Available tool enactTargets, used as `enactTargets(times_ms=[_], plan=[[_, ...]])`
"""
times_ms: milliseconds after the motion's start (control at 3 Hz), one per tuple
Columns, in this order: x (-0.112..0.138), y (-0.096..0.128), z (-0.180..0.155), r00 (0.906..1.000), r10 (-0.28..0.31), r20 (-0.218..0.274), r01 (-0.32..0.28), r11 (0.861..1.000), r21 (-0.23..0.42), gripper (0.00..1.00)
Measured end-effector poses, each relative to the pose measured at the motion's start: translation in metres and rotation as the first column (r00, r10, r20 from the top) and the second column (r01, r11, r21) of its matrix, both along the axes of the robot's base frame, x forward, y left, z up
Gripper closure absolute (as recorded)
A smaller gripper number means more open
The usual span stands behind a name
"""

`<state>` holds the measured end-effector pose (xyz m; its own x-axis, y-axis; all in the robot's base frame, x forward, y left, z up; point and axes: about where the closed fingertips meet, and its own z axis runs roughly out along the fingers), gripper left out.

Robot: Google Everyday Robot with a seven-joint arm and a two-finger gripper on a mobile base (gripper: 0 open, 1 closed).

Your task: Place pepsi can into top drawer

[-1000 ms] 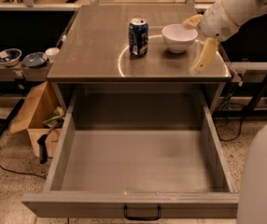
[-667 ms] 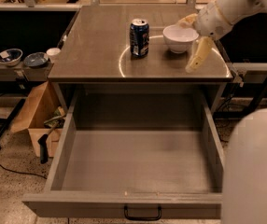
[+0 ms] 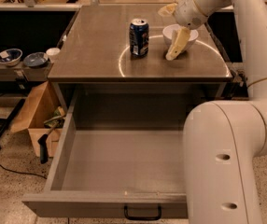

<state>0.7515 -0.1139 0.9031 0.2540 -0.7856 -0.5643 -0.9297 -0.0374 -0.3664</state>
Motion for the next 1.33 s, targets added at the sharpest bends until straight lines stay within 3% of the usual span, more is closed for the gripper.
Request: enactTargets(times_ms=[333,1333], plan=[[0.0,0.0,0.0,1.0,0.0,0.0,0.0,1.0,0.0,0.0],[0.025,0.042,-0.017,0.997,0.063,0.046,-0.065,0.996,0.056,0.0]])
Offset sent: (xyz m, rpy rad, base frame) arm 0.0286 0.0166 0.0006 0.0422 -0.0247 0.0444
